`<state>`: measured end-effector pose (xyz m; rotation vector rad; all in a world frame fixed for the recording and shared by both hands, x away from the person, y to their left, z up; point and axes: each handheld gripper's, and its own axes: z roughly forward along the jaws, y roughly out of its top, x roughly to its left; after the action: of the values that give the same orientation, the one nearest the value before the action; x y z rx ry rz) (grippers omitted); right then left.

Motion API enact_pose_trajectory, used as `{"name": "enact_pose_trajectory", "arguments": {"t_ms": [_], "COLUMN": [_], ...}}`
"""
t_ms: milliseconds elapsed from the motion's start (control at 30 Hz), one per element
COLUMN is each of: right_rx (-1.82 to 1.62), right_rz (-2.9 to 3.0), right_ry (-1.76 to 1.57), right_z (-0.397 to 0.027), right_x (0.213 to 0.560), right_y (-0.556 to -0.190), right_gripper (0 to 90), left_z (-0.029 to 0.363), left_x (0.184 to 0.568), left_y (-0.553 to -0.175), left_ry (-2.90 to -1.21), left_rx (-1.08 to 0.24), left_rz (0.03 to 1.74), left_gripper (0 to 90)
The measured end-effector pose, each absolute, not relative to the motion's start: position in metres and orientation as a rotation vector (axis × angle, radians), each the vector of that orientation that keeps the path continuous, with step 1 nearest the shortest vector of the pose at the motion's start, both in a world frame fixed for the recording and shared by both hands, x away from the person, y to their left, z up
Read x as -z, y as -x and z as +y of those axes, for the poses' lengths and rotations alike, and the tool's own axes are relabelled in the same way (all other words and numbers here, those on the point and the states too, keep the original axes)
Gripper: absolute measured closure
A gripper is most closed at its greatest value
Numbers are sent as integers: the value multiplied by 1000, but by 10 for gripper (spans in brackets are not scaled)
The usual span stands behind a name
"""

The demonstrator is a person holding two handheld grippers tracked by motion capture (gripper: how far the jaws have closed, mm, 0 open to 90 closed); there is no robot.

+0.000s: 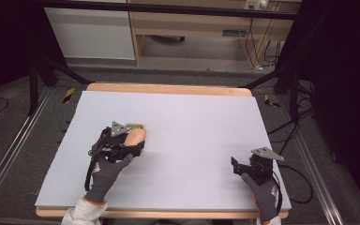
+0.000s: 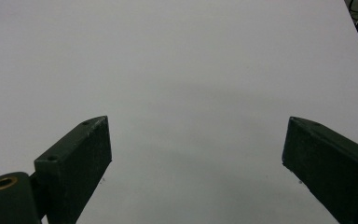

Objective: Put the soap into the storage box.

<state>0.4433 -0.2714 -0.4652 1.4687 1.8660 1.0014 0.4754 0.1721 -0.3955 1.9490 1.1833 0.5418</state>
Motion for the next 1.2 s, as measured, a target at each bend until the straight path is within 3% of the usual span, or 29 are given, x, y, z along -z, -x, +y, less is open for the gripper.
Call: {"name": "enact_pose_trajectory", "arguments": {"t_ms": [1200], "right_rx": [-1001], "right_rz": [1868], "right_ry": [-1469], "right_z": [-272], "right_x": [466], "right_y": [-445], "right_gripper": [83], "left_z": [182], "left_x": [409], "left_y": [-521], "left_ry": [-1943], "left_rx": [-573], "left_rz": [1260], "left_gripper": [317]}}
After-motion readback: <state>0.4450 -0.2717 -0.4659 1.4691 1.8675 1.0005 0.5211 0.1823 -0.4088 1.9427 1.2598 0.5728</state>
